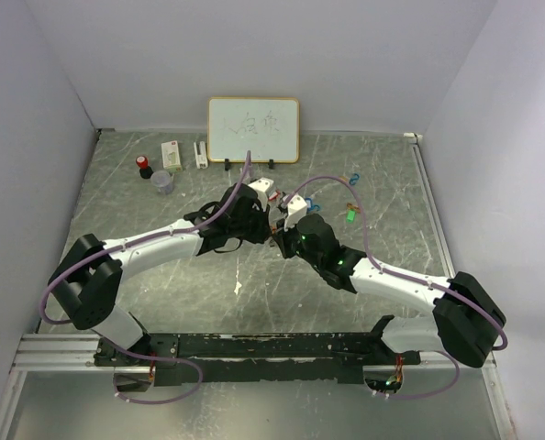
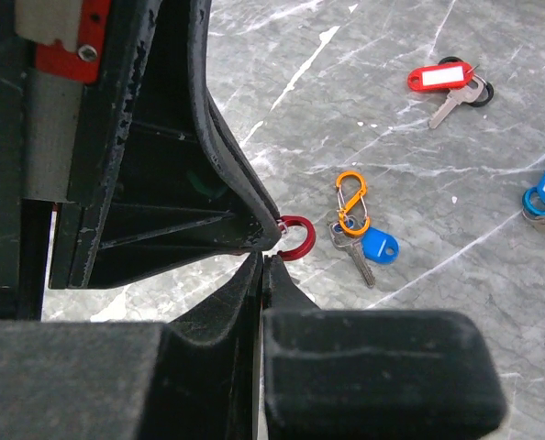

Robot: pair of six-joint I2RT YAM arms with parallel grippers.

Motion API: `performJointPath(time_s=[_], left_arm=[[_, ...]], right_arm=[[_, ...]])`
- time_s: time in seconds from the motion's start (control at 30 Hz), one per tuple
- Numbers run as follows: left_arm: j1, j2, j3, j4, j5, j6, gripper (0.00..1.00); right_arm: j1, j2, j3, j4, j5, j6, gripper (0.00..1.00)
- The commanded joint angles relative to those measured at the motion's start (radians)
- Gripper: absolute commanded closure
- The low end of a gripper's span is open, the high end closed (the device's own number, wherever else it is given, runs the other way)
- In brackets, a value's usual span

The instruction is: Put the keys on the keyring

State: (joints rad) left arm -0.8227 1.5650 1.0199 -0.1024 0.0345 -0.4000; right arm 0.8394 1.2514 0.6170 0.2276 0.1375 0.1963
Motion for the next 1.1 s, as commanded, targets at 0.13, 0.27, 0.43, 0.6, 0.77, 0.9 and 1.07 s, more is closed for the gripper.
performJointPath(time_s=[0.13, 0.27, 0.43, 0.6, 0.77, 0.9, 1.07], left_arm=[[-0.013, 0.012, 0.037, 0.002, 0.026, 0.01, 0.93], [-0.017, 0.015, 0.037, -0.006, 0.032, 0.015, 0.93], [-0.02, 0.011, 0.031, -0.008, 0.036, 0.017, 0.93], [-0.02, 0.0, 0.026, -0.01, 0.026, 0.018, 0.93], [-0.02, -0.008, 0.031, -0.013, 0.029, 0.022, 0.93], [-0.02, -0.016, 0.029, -0.014, 0.034, 0.021, 0.93], [-0.02, -0.028, 0.025, -0.012, 0.047, 0.024, 0.93]], right_arm=[[0.006, -0.027, -0.01, 0.031, 0.004, -0.017, 1.0], [0.007, -0.03, -0.009, 0.027, 0.013, -0.021, 1.0], [0.006, -0.027, -0.007, 0.022, 0.028, -0.027, 1.0], [0.006, -0.023, -0.006, 0.015, 0.034, -0.032, 1.0], [0.006, -0.021, -0.007, 0.009, 0.047, -0.033, 1.0], [0.007, -0.026, -0.008, 0.003, 0.06, -0.033, 1.0], [0.006, -0.022, -0.011, 0.002, 0.076, -0.039, 1.0]])
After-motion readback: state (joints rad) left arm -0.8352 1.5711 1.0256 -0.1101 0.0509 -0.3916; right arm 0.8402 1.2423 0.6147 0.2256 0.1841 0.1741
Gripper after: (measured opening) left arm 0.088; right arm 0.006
